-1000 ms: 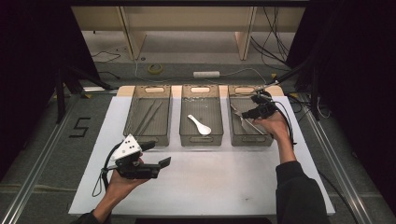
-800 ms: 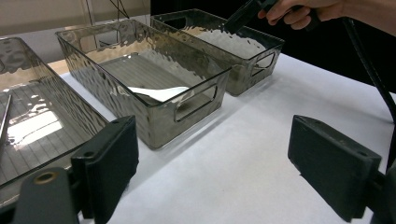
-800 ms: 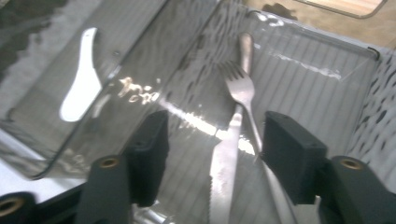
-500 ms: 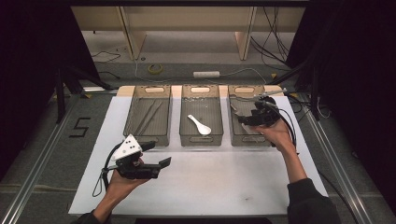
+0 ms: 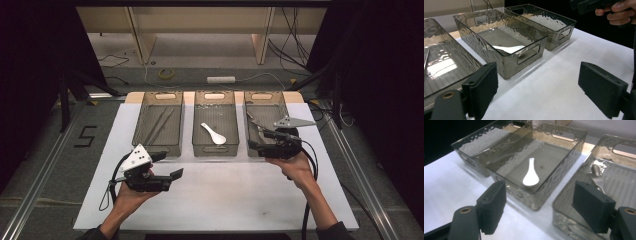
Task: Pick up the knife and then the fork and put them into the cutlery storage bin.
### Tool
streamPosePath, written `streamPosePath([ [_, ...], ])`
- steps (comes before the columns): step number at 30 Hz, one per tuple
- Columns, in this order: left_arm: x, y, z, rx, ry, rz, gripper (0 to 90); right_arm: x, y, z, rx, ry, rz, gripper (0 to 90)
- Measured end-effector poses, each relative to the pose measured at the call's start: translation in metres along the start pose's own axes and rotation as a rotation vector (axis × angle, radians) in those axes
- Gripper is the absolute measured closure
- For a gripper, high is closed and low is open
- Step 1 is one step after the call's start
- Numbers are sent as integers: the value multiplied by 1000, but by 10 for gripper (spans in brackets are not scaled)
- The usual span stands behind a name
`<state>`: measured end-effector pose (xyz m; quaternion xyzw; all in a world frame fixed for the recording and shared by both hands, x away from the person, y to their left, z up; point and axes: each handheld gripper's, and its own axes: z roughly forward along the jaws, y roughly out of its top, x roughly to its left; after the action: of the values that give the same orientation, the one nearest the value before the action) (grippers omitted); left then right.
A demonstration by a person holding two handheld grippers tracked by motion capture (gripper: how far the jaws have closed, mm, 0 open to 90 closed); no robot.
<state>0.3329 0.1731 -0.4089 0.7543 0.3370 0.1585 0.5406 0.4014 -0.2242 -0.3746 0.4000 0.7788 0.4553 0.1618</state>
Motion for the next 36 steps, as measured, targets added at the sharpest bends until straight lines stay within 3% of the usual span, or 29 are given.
streamPosePath([
  [8, 1, 0, 0, -4, -3, -8, 159, 14, -25, -11, -53, 63, 32, 271],
  [21, 1, 0, 0, -5, -8, -10, 160, 22, -57, -23, -99, 84, 59, 257],
  [36, 1, 0, -1, -4, -11, -13, 160, 33, -77, -32, -147, 83, 34, 248],
])
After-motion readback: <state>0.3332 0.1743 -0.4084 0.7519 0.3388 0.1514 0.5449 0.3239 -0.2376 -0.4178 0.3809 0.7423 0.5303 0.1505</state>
